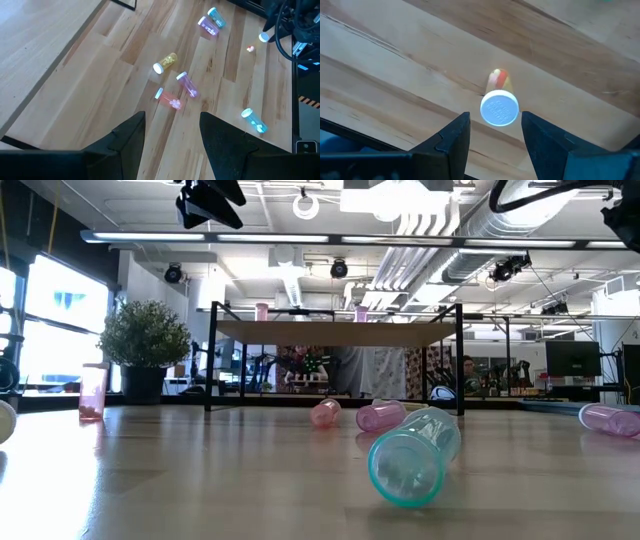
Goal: Pick and place medicine bottles onto shelf by color
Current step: Put the bottom right yellow pill bottle on the shelf
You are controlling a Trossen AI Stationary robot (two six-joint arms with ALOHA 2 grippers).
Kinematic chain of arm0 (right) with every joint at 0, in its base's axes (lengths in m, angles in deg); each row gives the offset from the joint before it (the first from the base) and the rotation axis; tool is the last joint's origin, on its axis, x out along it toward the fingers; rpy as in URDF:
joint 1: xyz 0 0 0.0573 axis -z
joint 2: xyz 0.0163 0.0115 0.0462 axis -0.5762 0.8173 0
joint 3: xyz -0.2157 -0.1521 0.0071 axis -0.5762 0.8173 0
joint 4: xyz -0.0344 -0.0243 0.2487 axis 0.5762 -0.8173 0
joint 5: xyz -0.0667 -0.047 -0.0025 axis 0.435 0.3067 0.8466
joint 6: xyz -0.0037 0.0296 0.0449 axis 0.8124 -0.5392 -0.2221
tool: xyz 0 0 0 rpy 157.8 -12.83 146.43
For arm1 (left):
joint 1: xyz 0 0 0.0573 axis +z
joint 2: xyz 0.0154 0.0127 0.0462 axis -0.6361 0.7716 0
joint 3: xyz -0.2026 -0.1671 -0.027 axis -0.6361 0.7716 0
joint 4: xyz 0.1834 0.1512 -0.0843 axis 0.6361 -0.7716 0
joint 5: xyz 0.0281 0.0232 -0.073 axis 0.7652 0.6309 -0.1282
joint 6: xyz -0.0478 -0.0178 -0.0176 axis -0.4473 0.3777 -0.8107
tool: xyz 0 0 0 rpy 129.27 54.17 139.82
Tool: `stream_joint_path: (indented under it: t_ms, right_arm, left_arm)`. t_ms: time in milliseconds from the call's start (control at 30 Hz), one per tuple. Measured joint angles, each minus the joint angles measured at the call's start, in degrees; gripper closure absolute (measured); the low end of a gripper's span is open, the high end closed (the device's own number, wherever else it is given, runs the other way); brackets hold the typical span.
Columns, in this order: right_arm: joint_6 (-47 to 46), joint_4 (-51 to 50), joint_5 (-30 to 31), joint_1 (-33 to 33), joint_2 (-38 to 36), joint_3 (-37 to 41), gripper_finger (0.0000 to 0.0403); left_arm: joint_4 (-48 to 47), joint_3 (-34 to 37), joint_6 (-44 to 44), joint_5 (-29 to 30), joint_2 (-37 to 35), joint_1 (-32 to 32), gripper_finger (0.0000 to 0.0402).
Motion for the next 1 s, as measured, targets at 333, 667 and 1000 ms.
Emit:
stream_joint_path:
  t_ms: [333, 667, 1000]
  right_arm:
    - [0.1, -0.8, 0.1, 0.0, 1.6, 0.0, 0.0233]
    - [-0.3, -1.1, 1.4, 0.0, 1.9, 0.0, 0.0237]
    - [-0.3, 0.4, 0.1, 0.0, 3.9, 0.0, 0.0264]
  left_arm:
    - [0.2, 0.0, 0.1, 0.0, 0.0, 0.0, 0.0222]
    - [0.2, 0.0, 0.2, 0.0, 0.0, 0.1, 0.0222]
    - [0.2, 0.0, 0.2, 0.0, 0.0, 0.1, 0.0222]
